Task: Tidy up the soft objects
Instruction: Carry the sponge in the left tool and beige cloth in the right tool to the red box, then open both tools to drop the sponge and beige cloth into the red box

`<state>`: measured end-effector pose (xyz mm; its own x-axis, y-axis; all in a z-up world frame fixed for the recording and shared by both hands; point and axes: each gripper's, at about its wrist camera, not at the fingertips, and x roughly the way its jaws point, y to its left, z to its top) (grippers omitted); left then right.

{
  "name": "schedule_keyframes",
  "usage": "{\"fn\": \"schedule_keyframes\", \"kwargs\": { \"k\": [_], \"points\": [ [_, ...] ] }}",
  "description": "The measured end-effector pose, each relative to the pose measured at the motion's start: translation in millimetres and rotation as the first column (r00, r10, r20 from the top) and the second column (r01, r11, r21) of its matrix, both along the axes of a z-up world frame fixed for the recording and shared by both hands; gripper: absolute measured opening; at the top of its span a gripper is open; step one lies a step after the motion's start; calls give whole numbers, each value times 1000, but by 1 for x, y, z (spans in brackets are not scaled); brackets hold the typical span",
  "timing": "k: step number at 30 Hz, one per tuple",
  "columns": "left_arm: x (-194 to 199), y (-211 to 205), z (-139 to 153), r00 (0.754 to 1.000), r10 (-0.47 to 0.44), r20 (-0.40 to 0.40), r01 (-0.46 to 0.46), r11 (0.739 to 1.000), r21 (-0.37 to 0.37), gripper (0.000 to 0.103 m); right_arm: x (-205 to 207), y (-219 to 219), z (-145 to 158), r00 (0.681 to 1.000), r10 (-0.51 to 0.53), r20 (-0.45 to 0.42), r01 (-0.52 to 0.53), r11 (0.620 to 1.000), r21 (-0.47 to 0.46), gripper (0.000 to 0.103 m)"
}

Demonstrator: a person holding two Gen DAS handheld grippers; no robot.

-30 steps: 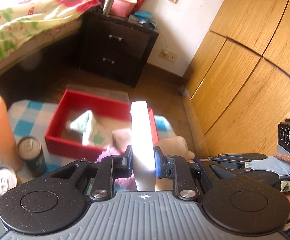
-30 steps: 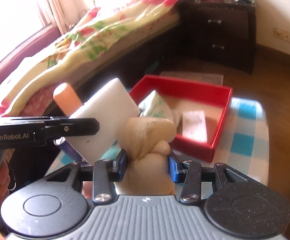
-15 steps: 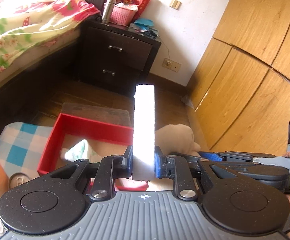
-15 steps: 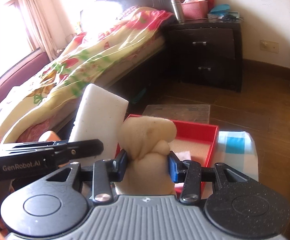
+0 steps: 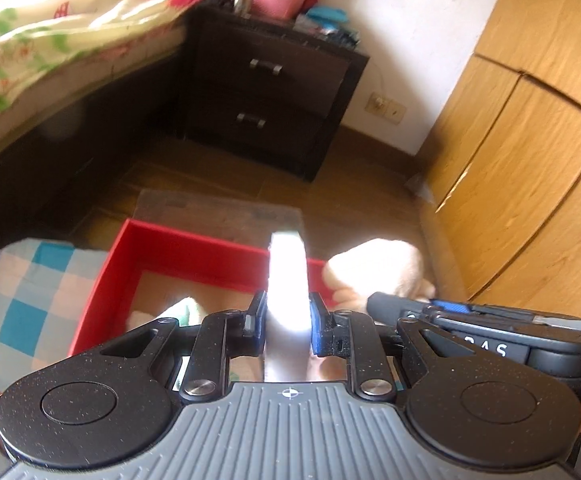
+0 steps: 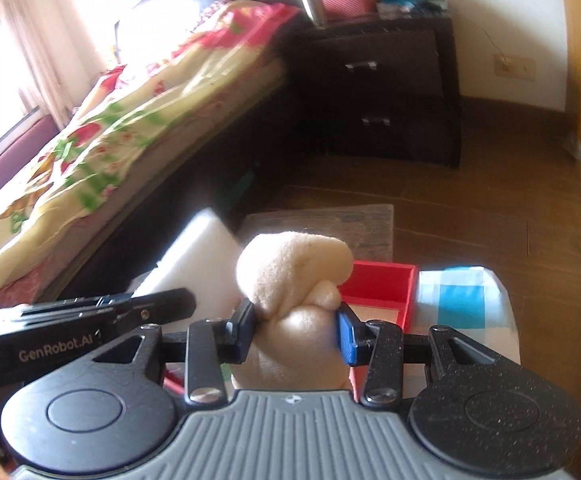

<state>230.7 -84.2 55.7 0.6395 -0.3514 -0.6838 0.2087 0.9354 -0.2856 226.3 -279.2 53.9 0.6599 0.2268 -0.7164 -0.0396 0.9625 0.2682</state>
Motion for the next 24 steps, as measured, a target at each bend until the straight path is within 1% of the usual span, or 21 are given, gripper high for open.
{"fn": "schedule_keyframes", "kwargs": {
  "k": [5, 9, 10, 11, 13, 15, 17, 18, 20, 24],
  "points": [
    [14, 4, -21, 998, 32, -48, -32, 999, 10, 20, 21, -3, -30, 999, -15, -47, 14, 1000, -11, 20],
    [18, 9, -29, 996, 59, -61, -57, 998, 19, 20, 28, -1, -47, 997, -29, -66, 27, 999, -28, 21],
    [18, 10, -29, 996, 64, -63, -63, 998, 17, 22, 29, -1, -50, 997, -31, -71, 29, 999, -26, 24],
    [20, 12, -28, 996, 70, -63, -69, 997, 16, 24, 30, -1, -52, 996, -34, -78, 33, 999, -26, 25],
    [19, 15, -26, 995, 83, -54, -82, 996, 14, 24, 31, 1, -53, 996, -36, -84, 34, 999, -31, 28],
    [19, 18, -24, 995, 94, -46, -94, 996, 9, 26, 31, 3, -51, 997, -35, -70, 33, 999, -30, 29],
    [18, 20, -21, 994, 101, -38, -101, 995, 11, 30, 30, 2, -48, 997, -50, -56, 48, 998, -31, 30],
    [19, 20, -20, 994, 109, -32, -109, 994, 14, 31, 29, 2, -47, 997, -47, -55, 46, 999, -29, 31],
    [19, 20, -18, 992, 125, -21, -124, 992, 18, 36, 29, 3, -45, 997, -45, -55, 44, 999, -31, 32],
    [19, 22, -13, 990, 141, -3, -140, 990, 26, 38, 25, 3, -43, 997, -40, -59, 38, 999, -39, 32]
  ]
}}
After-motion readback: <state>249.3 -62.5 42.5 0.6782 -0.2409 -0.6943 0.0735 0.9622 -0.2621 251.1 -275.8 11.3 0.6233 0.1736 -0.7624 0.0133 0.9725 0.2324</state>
